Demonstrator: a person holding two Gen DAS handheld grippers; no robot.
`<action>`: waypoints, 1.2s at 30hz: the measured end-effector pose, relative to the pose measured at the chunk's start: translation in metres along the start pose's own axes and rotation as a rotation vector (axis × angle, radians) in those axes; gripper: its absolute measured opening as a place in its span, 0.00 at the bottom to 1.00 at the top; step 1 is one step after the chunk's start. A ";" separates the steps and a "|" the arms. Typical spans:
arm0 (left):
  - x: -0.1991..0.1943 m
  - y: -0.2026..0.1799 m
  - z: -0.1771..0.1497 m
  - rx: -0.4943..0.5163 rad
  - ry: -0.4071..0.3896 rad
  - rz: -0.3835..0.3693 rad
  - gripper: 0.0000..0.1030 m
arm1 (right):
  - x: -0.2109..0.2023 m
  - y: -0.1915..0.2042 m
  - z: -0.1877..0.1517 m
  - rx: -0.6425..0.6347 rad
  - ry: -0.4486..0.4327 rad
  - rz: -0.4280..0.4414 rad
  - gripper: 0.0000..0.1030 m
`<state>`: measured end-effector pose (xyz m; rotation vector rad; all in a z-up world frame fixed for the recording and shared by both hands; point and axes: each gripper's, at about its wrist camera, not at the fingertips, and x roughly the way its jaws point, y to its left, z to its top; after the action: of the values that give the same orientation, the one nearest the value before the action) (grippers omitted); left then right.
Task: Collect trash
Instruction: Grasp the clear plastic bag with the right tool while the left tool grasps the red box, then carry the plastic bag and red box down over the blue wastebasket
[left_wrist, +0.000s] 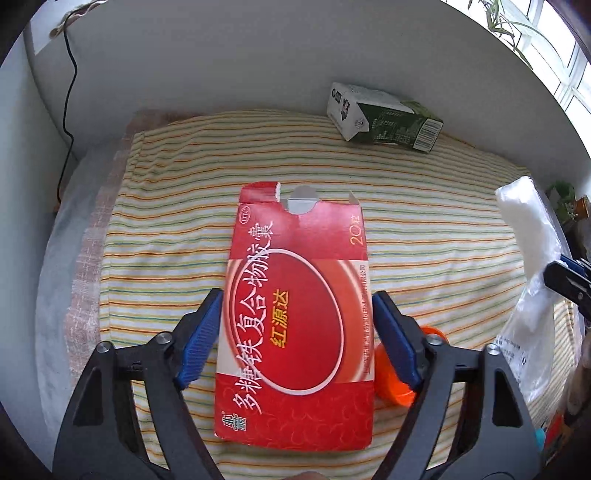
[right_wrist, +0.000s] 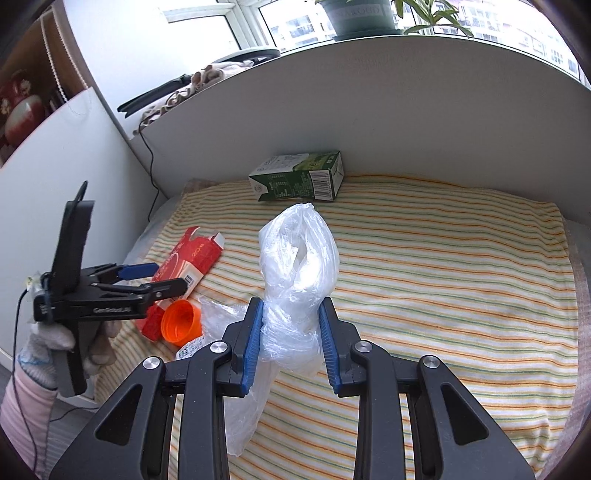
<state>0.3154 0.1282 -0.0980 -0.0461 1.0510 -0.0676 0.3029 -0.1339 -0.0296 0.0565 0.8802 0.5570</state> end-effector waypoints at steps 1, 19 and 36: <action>-0.001 0.001 -0.001 -0.008 -0.013 -0.002 0.78 | 0.000 0.000 0.000 -0.002 0.001 0.001 0.27; -0.122 0.015 -0.064 -0.084 -0.231 -0.055 0.77 | -0.056 0.046 -0.019 -0.115 -0.078 0.011 0.27; -0.188 -0.009 -0.214 -0.110 -0.289 -0.138 0.78 | -0.123 0.094 -0.124 -0.239 -0.087 0.078 0.27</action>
<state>0.0357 0.1328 -0.0407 -0.2221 0.7611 -0.1248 0.1074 -0.1343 0.0038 -0.1018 0.7243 0.7241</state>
